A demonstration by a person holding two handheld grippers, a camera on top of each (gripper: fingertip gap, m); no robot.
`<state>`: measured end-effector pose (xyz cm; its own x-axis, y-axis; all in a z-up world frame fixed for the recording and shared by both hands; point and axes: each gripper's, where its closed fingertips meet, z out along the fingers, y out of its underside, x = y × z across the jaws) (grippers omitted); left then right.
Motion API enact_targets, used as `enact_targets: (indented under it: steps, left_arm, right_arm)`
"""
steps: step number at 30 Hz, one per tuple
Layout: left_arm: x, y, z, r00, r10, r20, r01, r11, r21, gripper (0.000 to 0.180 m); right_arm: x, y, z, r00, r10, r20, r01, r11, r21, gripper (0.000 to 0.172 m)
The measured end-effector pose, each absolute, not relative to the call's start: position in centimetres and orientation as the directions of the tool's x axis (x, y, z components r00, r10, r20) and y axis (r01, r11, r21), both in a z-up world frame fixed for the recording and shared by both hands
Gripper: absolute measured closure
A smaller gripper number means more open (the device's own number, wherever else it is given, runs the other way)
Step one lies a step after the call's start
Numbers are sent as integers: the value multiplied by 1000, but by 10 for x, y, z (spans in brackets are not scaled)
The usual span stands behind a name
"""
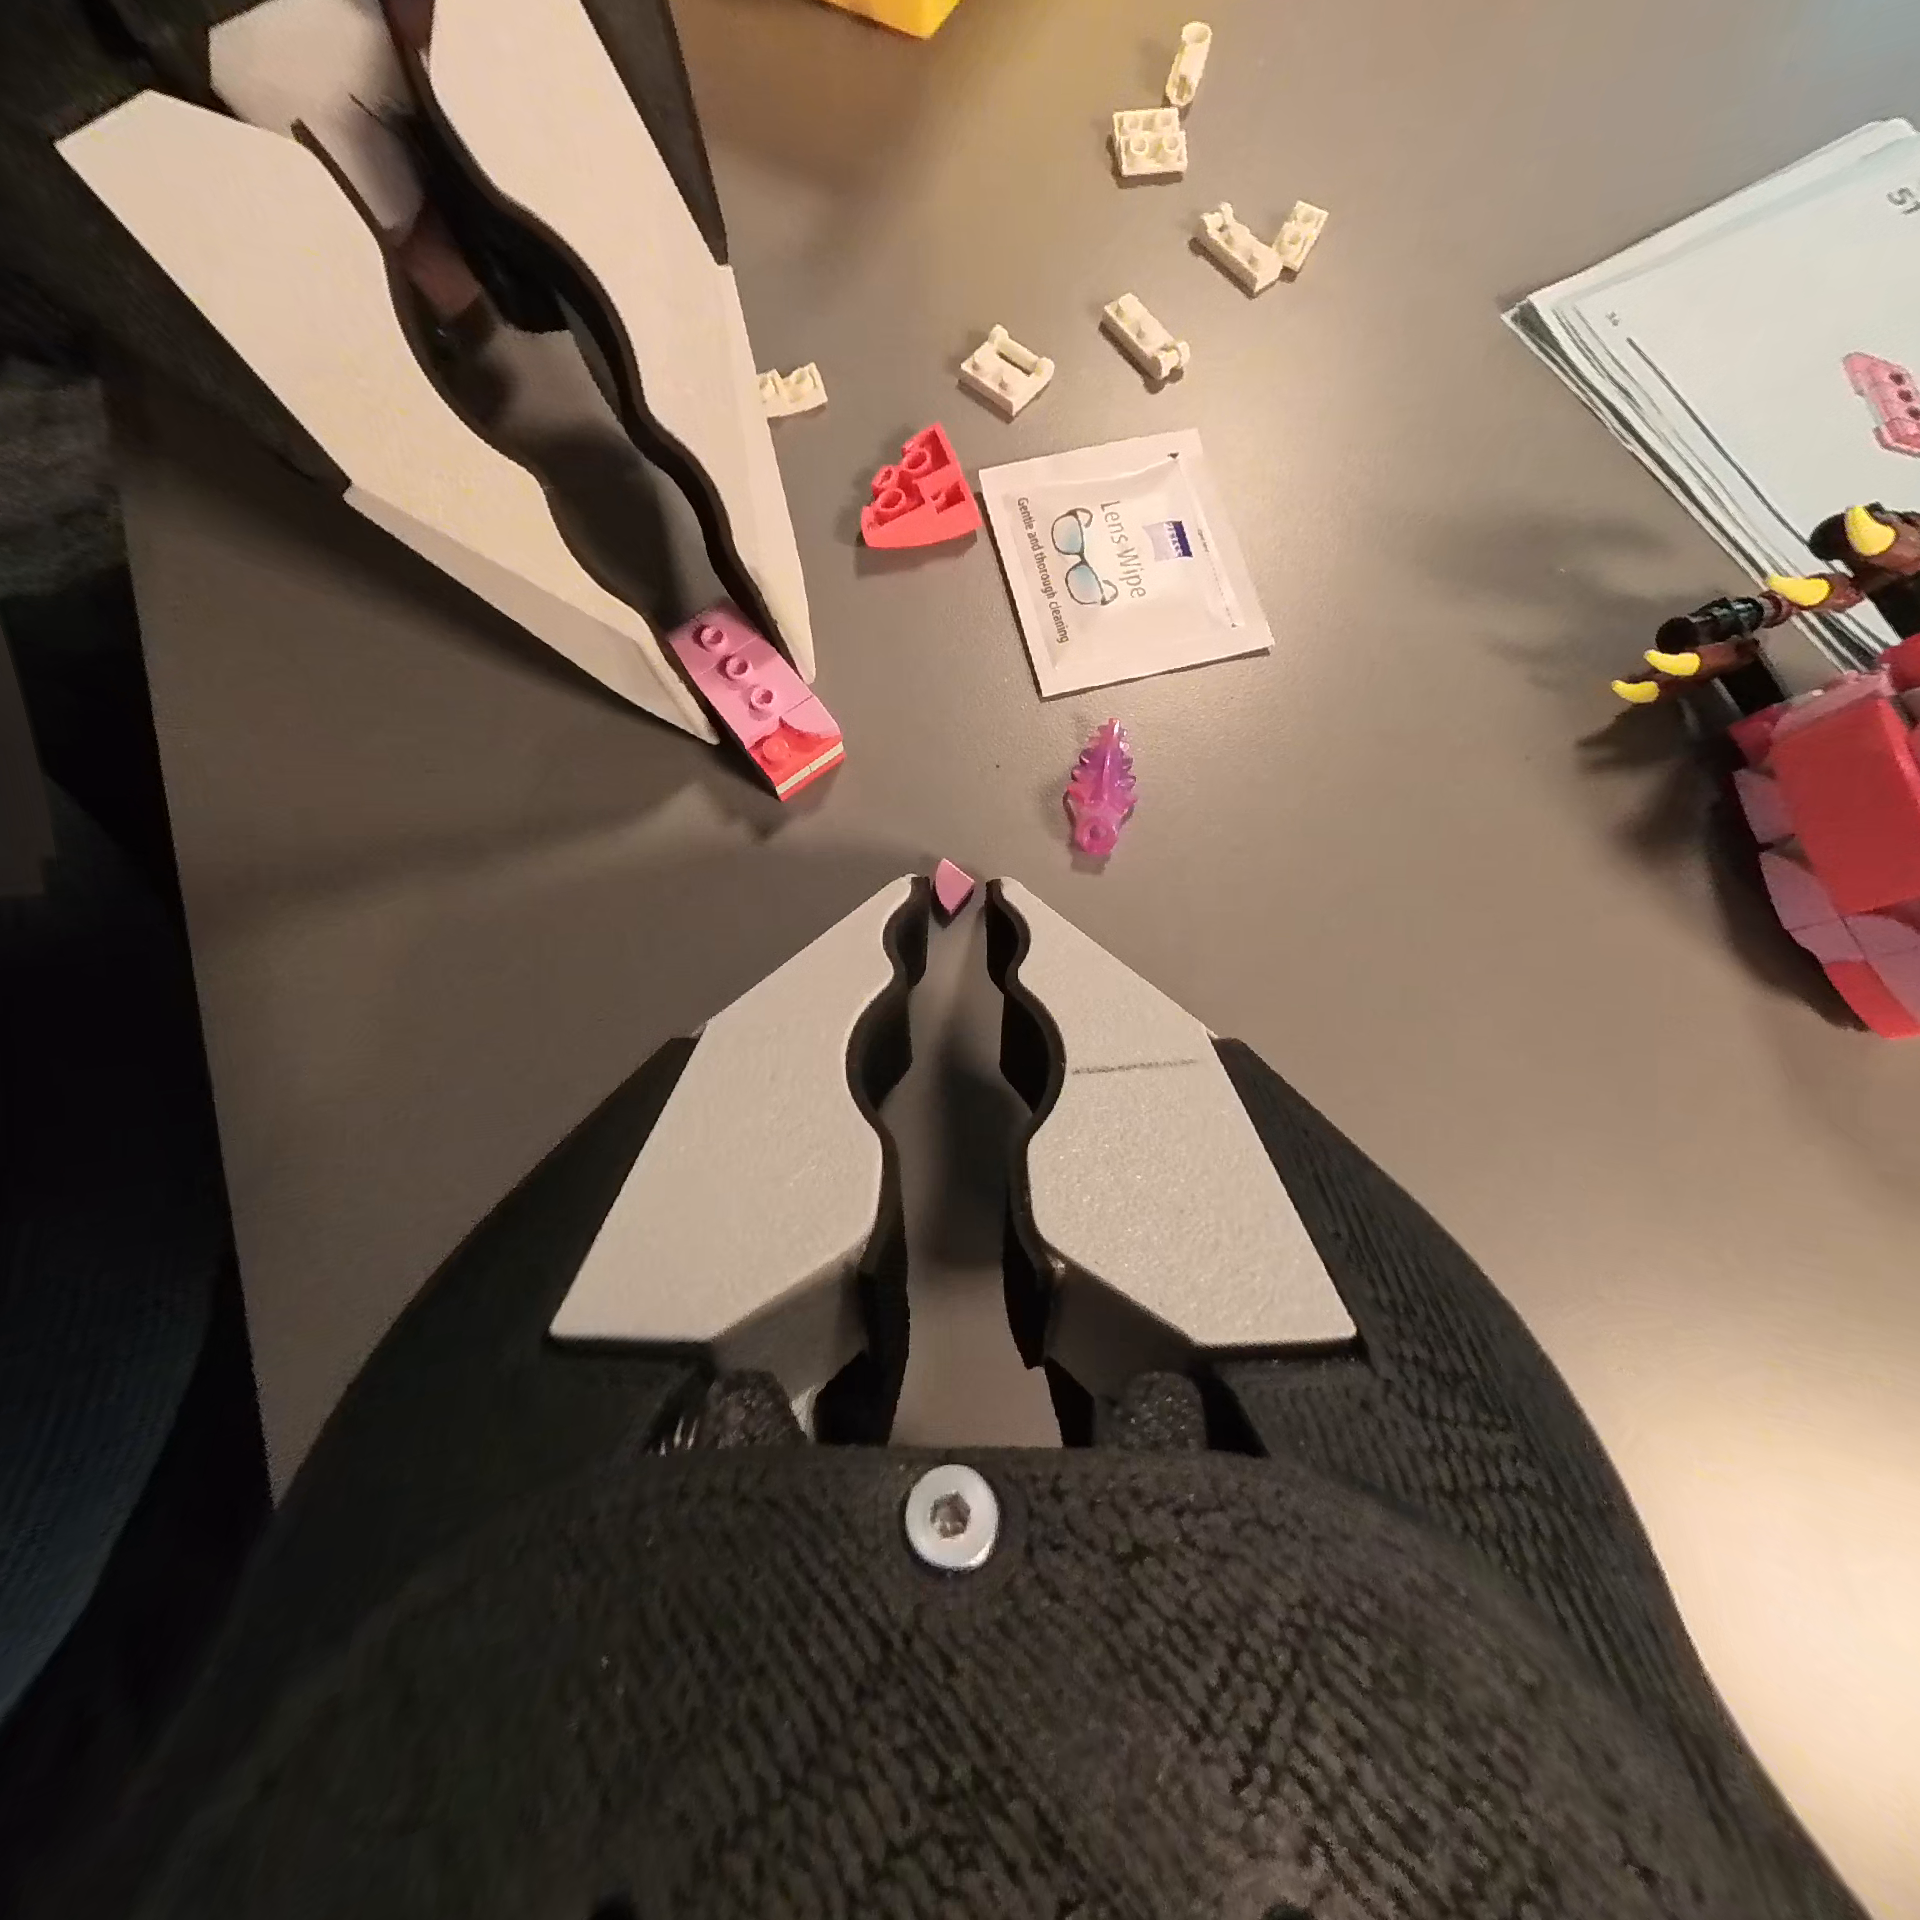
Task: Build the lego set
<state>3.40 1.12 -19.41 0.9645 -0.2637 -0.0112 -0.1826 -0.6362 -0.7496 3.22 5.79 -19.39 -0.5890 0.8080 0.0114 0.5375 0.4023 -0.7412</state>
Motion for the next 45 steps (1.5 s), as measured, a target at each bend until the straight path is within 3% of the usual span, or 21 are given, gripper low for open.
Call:
enact_targets:
  steps: [12,45]
  left_arm:
    - [34,12,-194,961,-278,-6,-188,-632,-752,164]
    - [34,12,-194,959,-283,-5,-189,-626,-756,164]
  right_arm:
    - [33,58,-194,-643,765,39,495,454,-741,172]
    - [35,54,-193,-643,765,-15,498,403,-768,167]
